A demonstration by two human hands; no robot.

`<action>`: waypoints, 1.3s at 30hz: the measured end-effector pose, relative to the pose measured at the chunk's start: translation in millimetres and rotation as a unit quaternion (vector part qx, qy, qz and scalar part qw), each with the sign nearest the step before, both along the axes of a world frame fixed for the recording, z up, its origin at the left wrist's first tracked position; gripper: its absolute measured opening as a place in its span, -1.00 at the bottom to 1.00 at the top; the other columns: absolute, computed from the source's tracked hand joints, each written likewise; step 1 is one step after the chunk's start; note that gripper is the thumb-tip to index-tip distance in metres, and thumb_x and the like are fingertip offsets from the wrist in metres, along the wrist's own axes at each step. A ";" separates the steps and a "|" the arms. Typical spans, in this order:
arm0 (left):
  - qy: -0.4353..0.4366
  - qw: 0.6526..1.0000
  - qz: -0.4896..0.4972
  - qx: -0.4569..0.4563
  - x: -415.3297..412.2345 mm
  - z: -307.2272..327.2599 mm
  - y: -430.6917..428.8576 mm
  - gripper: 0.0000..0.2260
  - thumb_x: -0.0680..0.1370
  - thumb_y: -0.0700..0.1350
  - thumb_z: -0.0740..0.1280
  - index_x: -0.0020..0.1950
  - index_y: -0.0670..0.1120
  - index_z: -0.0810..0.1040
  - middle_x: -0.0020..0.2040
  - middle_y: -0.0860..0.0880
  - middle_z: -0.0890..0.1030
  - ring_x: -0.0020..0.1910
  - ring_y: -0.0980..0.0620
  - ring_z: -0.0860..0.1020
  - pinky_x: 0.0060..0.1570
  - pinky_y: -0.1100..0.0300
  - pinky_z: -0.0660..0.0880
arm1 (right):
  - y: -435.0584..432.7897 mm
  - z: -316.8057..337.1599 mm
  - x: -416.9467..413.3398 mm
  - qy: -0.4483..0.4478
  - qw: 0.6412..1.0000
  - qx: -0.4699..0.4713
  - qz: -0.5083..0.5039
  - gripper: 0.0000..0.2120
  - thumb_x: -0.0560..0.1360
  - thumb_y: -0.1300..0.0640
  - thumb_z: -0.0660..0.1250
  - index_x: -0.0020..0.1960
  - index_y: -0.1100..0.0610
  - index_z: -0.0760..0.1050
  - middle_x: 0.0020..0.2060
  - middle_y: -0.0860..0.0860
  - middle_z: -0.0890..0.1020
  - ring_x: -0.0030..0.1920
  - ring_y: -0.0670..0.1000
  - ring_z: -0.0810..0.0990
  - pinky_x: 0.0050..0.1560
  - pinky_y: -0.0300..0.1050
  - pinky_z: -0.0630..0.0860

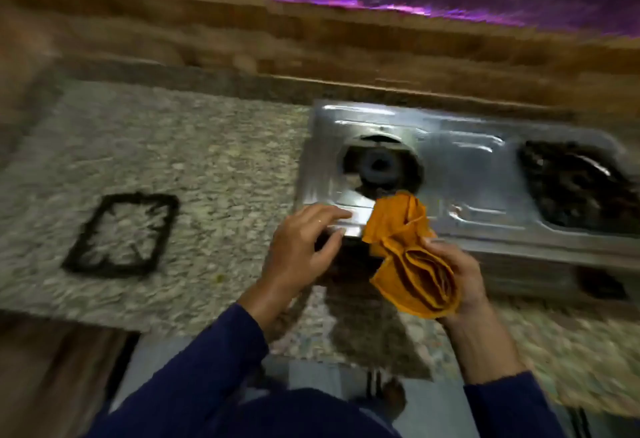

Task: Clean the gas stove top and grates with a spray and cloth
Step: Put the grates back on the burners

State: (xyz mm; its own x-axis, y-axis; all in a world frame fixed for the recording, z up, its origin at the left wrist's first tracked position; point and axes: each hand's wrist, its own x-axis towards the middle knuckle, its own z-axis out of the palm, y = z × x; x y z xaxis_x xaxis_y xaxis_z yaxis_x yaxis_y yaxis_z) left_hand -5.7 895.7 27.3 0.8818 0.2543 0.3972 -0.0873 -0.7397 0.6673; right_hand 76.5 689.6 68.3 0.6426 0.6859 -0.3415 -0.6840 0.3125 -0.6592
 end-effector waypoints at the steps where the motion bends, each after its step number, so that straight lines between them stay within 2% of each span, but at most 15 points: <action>1: 0.007 0.999 0.041 0.004 -20.3 -3.7 34.6 -0.80 0.57 -0.15 0.37 0.19 -0.07 0.64 0.12 0.02 0.66 0.14 0.06 0.59 0.12 0.19 0.48 | 36.7 -3.8 -8.8 0.005 0.999 0.003 0.042 -0.45 -0.06 0.09 0.70 -0.10 0.17 0.69 -0.27 0.12 0.71 -0.28 0.07 0.71 -0.24 -0.12 0.64; 5: 0.053 0.965 0.256 -0.016 -119.8 -24.2 162.5 -0.82 0.59 -0.13 0.36 0.18 -0.01 0.62 0.13 0.04 0.62 0.12 0.12 0.55 0.03 0.27 0.44 | 184.8 -26.6 -58.7 -0.046 0.978 -0.046 0.200 -0.54 0.33 0.24 0.45 0.23 0.16 0.55 -0.05 0.16 0.69 -0.10 0.11 0.70 -0.09 -0.07 0.62; 9: 0.131 0.877 0.458 -0.058 -193.4 -49.4 248.5 -0.77 0.58 -0.09 0.35 0.23 -0.05 0.58 0.18 -0.09 0.57 0.10 -0.06 0.55 -0.03 0.12 0.48 | 294.4 -56.4 -99.8 -0.238 0.918 -0.204 0.241 -0.59 0.47 0.22 0.47 0.30 0.03 0.53 0.14 0.02 0.67 0.10 0.04 0.66 0.06 -0.13 0.60; 11: 0.208 0.818 0.526 -0.106 -213.9 -64.9 280.7 -0.64 0.58 0.06 0.31 0.32 -0.05 0.50 0.27 -0.12 0.52 0.18 -0.13 0.53 0.12 0.00 0.51 | 331.8 -75.5 -115.0 -0.382 0.861 -0.235 0.239 -0.49 0.49 0.21 0.45 0.41 0.06 0.45 0.26 -0.08 0.57 0.24 -0.06 0.56 0.23 -0.19 0.48; 14: 0.295 0.780 0.517 -0.193 -225.0 -90.1 318.4 -0.52 0.55 0.24 0.20 0.30 -0.06 0.50 0.26 -0.11 0.56 0.16 -0.14 0.55 0.16 -0.09 0.53 | 366.6 -109.6 -131.7 -0.582 0.728 -0.252 0.260 -0.50 0.47 0.22 0.40 0.40 0.06 0.47 0.20 0.00 0.61 0.16 0.01 0.57 0.13 -0.21 0.45; 17: 0.309 0.784 0.481 -0.242 -212.5 -96.7 336.2 -0.55 0.60 0.25 0.13 -0.01 -0.10 0.57 -0.09 -0.09 0.60 -0.17 -0.08 0.56 -0.22 0.11 0.48 | 373.3 -136.2 -138.7 -0.679 0.602 -0.294 0.299 -0.54 0.42 0.19 0.32 0.32 0.09 0.54 0.18 0.09 0.58 0.13 0.19 0.53 0.10 -0.08 0.43; 21: 0.329 0.807 0.447 -0.201 -198.0 -90.6 349.1 -0.44 0.62 0.32 0.01 -0.31 -0.09 0.36 -0.42 -0.05 0.35 -0.44 -0.06 0.36 -0.40 0.14 0.18 | 365.1 -141.8 -144.2 -0.730 0.524 -0.311 0.309 -0.55 0.42 0.22 0.30 0.31 0.15 0.52 0.24 0.11 0.52 0.16 0.16 0.37 0.14 0.01 0.40; 24: 0.337 0.814 0.436 -0.182 -194.7 -96.1 353.0 -0.41 0.61 0.35 0.01 -0.38 -0.08 0.36 -0.48 -0.03 0.34 -0.50 -0.10 0.34 -0.41 0.17 0.17 | 359.9 -139.4 -147.0 -0.757 0.499 -0.303 0.294 -0.55 0.37 0.22 0.28 0.26 0.21 0.53 0.20 0.14 0.53 0.14 0.14 0.37 0.10 0.04 0.47; 27: 0.292 0.817 0.440 -0.232 -188.5 -99.0 349.8 -0.33 0.58 0.36 0.01 -0.39 -0.15 0.49 -0.45 -0.16 0.53 -0.42 -0.23 0.57 -0.37 0.14 0.31 | 348.5 -137.6 -140.7 -0.752 0.488 -0.306 0.320 -0.53 0.36 0.15 0.28 0.27 0.19 0.51 0.18 0.13 0.53 0.10 0.14 0.39 0.02 0.04 0.50; 29: 0.257 0.830 0.414 -0.273 -183.3 -100.0 341.2 -0.37 0.61 0.33 0.04 -0.39 -0.13 0.46 -0.44 -0.18 0.48 -0.44 -0.21 0.54 -0.33 0.13 0.30 | 338.0 -133.8 -130.3 -0.734 0.493 -0.326 0.336 -0.54 0.39 0.07 0.26 0.27 0.14 0.52 0.14 0.10 0.53 0.09 0.13 0.43 -0.04 0.00 0.49; 30: 0.241 0.834 0.402 -0.293 -180.6 -99.9 335.8 -0.41 0.61 0.32 0.06 -0.38 -0.10 0.44 -0.42 -0.15 0.44 -0.45 -0.15 0.48 -0.32 0.13 0.27 | 333.1 -128.3 -125.5 -0.720 0.511 -0.345 0.319 -0.58 0.40 0.04 0.26 0.23 0.09 0.55 0.06 0.06 0.55 0.06 0.11 0.47 -0.10 -0.05 0.47; 33: 0.202 0.838 0.390 -0.323 -170.5 -94.1 317.1 -0.44 0.59 0.35 0.07 -0.41 -0.04 0.35 -0.44 -0.07 0.36 -0.43 -0.02 0.35 -0.28 0.12 0.24 | 320.1 -100.9 -104.7 -0.607 0.659 -0.419 0.148 -0.79 0.46 0.07 0.34 0.06 -0.04 0.64 -0.18 -0.06 0.59 -0.11 -0.01 0.55 -0.21 -0.13 0.44; 35: 0.197 0.838 0.387 -0.331 -163.7 -85.8 307.9 -0.43 0.57 0.38 0.05 -0.43 -0.02 0.32 -0.46 -0.05 0.32 -0.45 -0.01 0.31 -0.29 0.13 0.22 | 315.4 -81.5 -86.1 -0.580 0.701 -0.411 0.053 -0.70 0.49 0.16 0.36 0.19 -0.04 0.60 -0.12 -0.07 0.59 -0.08 -0.06 0.54 -0.12 -0.21 0.46; 37: 0.182 0.846 0.363 -0.346 -150.4 -68.2 298.0 -0.45 0.60 0.33 0.06 -0.40 -0.04 0.33 -0.44 -0.08 0.30 -0.43 -0.01 0.29 -0.30 0.14 0.18 | 315.3 -66.2 -68.1 -0.624 0.679 -0.377 0.080 -0.56 0.48 0.23 0.34 0.34 0.00 0.53 0.04 -0.04 0.57 0.06 -0.05 0.49 0.05 -0.23 0.44; 39: 0.149 0.860 0.328 -0.362 -131.1 -45.3 283.4 -0.49 0.65 0.23 0.08 -0.34 -0.09 0.36 -0.42 -0.11 0.31 -0.42 -0.02 0.30 -0.31 0.15 0.17 | 310.5 -54.1 -53.1 -0.667 0.638 -0.360 0.137 -0.55 0.45 0.26 0.35 0.32 0.02 0.57 0.13 0.01 0.57 0.16 0.03 0.48 0.16 -0.08 0.46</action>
State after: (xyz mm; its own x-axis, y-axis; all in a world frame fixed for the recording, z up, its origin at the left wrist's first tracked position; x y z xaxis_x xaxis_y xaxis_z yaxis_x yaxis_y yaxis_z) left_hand -136.8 1179.0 -17.9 0.4898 0.8207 -0.2941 0.4449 0.0548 0.8939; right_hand 23.5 1000.1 14.1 0.5799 0.8093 0.0938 0.6719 -0.4100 -0.6169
